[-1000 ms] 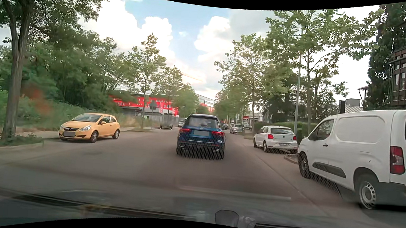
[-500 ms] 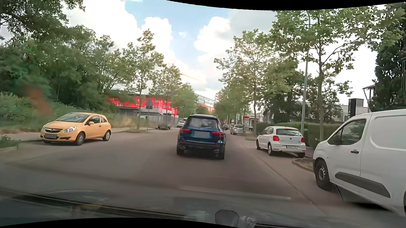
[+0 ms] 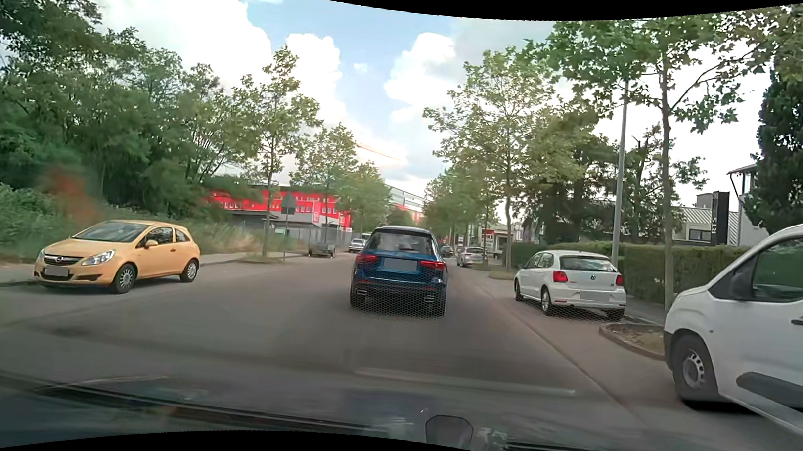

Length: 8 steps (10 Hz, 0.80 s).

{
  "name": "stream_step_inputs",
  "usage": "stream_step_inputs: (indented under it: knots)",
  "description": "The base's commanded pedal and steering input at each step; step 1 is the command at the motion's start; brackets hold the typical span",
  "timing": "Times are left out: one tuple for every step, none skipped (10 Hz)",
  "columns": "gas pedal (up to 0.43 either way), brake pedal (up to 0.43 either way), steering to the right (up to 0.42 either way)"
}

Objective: Follow the waypoints while adhering to traffic rules and regulations

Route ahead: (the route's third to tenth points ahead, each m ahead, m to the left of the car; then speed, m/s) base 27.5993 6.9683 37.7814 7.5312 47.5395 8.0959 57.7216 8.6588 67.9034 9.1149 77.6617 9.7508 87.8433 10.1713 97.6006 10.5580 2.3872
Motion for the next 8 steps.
stream_step_inputs:
  knots:
    - [0.0, 0.0, -0.002]
    - [0.0, 0.0, -0.001]
    - [0.0, 0.0, 0.0]
    - [0.0, 0.0, 0.0]
    - [0.0, 0.0, 0.0]
    - [0.0, 0.0, 0.0]
    - [0.0, 0.0, 0.0]
    - [0.0, 0.0, 0.0]
